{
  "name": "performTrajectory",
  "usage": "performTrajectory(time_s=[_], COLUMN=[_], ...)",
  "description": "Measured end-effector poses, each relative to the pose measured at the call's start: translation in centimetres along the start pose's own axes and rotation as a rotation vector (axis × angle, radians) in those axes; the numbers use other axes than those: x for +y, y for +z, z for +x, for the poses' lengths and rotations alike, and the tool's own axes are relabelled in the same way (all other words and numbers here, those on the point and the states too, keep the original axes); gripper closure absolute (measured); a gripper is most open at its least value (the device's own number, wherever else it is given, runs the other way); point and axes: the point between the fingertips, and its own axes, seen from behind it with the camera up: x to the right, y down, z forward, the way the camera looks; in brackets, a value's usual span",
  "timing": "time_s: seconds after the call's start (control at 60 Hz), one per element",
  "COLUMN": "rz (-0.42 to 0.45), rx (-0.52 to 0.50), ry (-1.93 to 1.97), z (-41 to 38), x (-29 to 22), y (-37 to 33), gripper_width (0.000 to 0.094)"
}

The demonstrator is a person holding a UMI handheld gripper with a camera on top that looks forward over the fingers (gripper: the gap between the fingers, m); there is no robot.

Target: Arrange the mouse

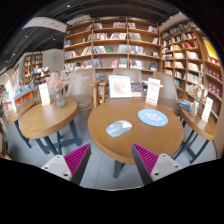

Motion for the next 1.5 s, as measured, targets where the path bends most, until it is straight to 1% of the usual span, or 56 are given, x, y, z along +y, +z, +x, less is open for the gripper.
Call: performTrajectory(time_s=[0.033,0.083,0.1,0.133,0.15,0.533,0.783,0.95,1.117,1.217,1.5], rz=[0.002,0.001,-0.001,-0.001,-0.003,-0.018,-0.051,-0.058,-0.099,-0.107,-0.145], rx=[0.001,0.002,0.001,0.002,0.003,0.028,0.051,0.066,0.065,0.077,0.049], ry=[-0.003,-0.011,-0.013,-0.02,-0.021,-0.02,-0.006,-0.004,0.02,0.018,0.012], z=[0.1,0.1,0.0,0.0,-0.2,0.9,1.8,2.0,1.9,1.9,1.1], x=[1.0,1.2,0.4,1.4,0.8,1.4,1.5,0.4,-0.1,-0.8,-3.0], y=[0.0,0.4,0.7,1.0,1.0,8.1,13.5,16.6,19.5,21.0,25.5], gripper_width=[0.0081,0.0084,0.0084,0.0083,0.0082,0.0082,0.0084,0.0083,0.0082,0.0086,0.0088])
